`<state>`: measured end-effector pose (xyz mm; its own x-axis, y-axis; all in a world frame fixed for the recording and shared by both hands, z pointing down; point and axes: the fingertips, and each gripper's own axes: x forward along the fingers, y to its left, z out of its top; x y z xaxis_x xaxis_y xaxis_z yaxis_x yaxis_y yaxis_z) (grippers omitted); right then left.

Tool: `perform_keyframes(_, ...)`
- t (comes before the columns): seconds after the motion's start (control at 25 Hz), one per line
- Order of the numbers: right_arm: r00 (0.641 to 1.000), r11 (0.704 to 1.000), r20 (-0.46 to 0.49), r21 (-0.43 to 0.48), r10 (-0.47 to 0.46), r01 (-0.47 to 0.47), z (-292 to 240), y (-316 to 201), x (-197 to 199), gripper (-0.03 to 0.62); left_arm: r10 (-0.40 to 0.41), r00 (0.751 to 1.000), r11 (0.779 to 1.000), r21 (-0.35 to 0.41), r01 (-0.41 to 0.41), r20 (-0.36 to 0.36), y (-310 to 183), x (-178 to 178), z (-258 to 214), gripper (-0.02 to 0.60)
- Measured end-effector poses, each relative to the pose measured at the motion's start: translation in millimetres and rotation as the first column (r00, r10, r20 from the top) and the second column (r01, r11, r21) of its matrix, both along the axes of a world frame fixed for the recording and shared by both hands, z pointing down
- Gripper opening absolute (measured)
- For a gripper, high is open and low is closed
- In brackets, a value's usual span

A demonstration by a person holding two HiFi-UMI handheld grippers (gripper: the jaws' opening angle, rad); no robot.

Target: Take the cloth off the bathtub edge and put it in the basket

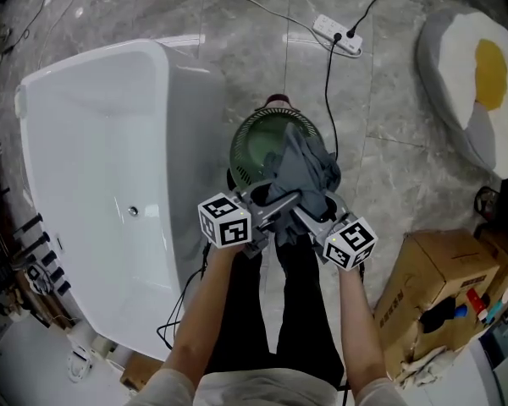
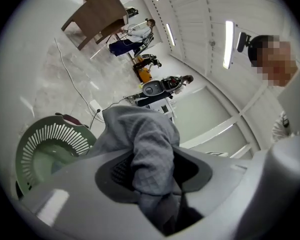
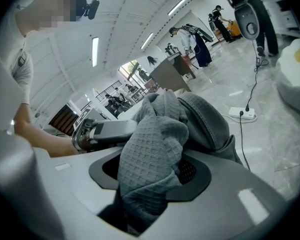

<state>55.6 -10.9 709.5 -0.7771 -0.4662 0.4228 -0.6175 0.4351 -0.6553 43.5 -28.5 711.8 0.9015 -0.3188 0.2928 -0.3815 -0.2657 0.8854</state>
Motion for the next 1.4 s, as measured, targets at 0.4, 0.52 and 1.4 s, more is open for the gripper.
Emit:
perform_keyframes(0.4, 0.99, 0.989, 0.011, -0.036, -0.142, 0.142, 98, -7, -53, 0.207, -0.112, 0.984, 0.993, -0.022, 0.116, 0.138, -7, -60, 96, 0.233)
perform_keyframes(0.52, 0.983, 0.983, -0.03, -0.051, -0.18, 0.178, 135, -3, -54, 0.21, -0.125, 0.979, 0.99, -0.044, 0.134, 0.162, -3, -63, 134, 0.233)
perform_keyframes(1.4, 0.947, 0.982, -0.28, -0.142, -0.159, 0.123, 278, -24, -46, 0.215, -0.172, 0.92, 0.969, -0.107, 0.222, 0.351, -17, -74, 278, 0.245)
